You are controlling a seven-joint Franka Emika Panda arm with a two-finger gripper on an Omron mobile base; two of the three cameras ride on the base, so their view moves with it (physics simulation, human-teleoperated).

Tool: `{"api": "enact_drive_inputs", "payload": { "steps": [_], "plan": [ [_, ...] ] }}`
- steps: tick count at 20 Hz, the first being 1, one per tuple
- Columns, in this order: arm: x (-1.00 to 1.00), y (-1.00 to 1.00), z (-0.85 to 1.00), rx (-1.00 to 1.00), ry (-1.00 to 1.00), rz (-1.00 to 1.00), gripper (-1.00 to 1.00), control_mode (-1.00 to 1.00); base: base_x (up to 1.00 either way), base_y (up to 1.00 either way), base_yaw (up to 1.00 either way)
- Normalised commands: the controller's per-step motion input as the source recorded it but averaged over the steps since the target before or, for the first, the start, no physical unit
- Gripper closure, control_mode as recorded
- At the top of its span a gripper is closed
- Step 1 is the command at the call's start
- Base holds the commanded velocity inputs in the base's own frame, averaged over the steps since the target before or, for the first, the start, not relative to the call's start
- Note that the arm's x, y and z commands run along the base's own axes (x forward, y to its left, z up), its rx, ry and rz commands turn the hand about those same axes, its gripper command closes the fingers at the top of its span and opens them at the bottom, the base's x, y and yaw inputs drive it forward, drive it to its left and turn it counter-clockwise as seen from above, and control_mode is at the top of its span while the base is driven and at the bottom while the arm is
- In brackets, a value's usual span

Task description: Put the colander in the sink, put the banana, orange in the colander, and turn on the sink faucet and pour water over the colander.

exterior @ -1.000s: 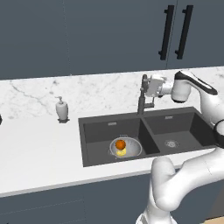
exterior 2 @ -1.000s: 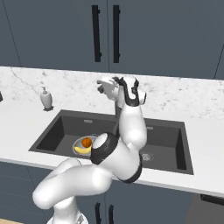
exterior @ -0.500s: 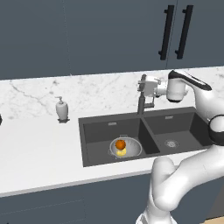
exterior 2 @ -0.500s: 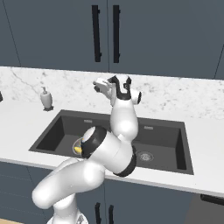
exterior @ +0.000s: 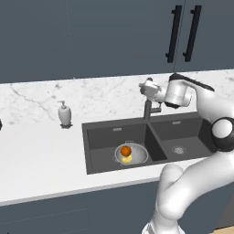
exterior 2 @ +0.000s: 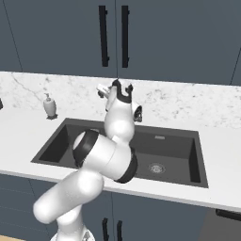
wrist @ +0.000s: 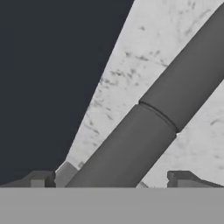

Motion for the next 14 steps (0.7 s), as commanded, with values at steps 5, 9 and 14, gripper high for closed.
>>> {"api": "enact_drive_inputs", "payload": {
  "steps": [5,9,14],
  "plan": [
    [0.11,0.23,0.0,0.0,-0.01,-0.3,-1.0,-1.0,0.0,0.0,0.0],
    [-0.11,-0.18,0.0,0.03,0.05,-0.28,-1.0,-1.0,0.0,0.0,0.0],
    [-0.21,-0.72,0.0,0.16,0.21,-0.23,-1.0,-1.0,0.0,0.0,0.0]
  ]
}}
